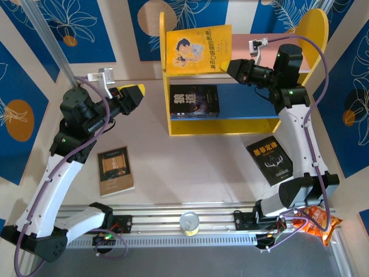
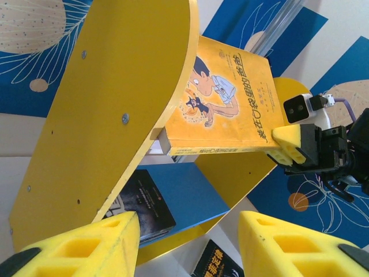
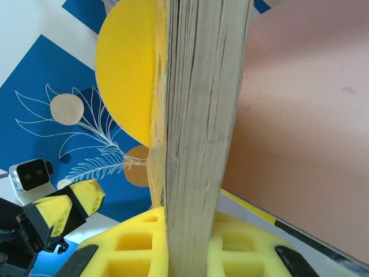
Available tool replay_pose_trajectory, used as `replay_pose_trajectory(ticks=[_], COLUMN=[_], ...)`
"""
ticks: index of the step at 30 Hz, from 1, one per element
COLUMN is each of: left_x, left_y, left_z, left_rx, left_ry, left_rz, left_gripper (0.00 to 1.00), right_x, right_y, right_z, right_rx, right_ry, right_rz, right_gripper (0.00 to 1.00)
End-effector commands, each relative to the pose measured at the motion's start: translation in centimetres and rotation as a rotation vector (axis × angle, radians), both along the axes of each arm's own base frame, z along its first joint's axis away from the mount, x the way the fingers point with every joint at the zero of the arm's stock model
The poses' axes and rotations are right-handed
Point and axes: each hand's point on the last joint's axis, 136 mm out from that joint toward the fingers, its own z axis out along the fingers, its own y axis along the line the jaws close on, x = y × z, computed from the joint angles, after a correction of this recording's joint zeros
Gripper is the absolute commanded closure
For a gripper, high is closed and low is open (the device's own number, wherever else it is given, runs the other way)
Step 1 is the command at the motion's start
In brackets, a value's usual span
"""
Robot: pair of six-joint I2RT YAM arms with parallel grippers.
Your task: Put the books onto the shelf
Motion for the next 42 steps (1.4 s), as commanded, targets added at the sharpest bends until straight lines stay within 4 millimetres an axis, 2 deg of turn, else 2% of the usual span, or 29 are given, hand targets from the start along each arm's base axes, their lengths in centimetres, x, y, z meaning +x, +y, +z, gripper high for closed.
replay_pose_trajectory(ticks=[1, 6, 17, 22, 26, 30, 37, 42], left_x=[-0.6, -0.6, -0.8, -0.9, -1.4, -1.5, -0.6, 0.3], left_y=[0.2, 0.2, 0.1, 0.0, -0.6, -0.3, -0.8, -2.2], left_z=[0.3, 0.4, 0.9, 1.1, 2.1, 2.4, 1.4, 0.6], left_rx=[0.018, 0.026, 0.036, 0.023, -0.016, -0.015, -0.013, -0.019], left_ry=[-0.024, -0.023, -0.025, -0.020, -0.034, -0.034, 0.015, 0.056], left_rz=[0.004, 0.002, -0.006, -0.016, -0.061, -0.045, -0.054, -0.085], left_gripper=[0.52, 0.51, 0.50, 0.50, 0.50, 0.50, 0.49, 0.49], right_x=[-0.3, 0.0, 0.9, 1.2, 1.5, 1.8, 1.8, 1.6], right_y=[0.0, 0.1, 0.5, -0.3, -1.0, -1.7, -2.7, -3.2], right_z=[2.0, 1.7, 1.1, 1.0, 0.9, 0.9, 0.8, 0.7], right_rx=[-0.029, -0.067, -0.204, -0.280, -0.329, -0.363, -0.385, -0.387], right_ry=[-0.092, -0.104, -0.142, -0.163, -0.165, -0.170, -0.166, -0.158], right_rz=[-0.029, -0.071, -0.166, -0.228, -0.262, -0.294, -0.315, -0.320], right_gripper=[0.83, 0.74, 0.65, 0.59, 0.52, 0.44, 0.36, 0.35])
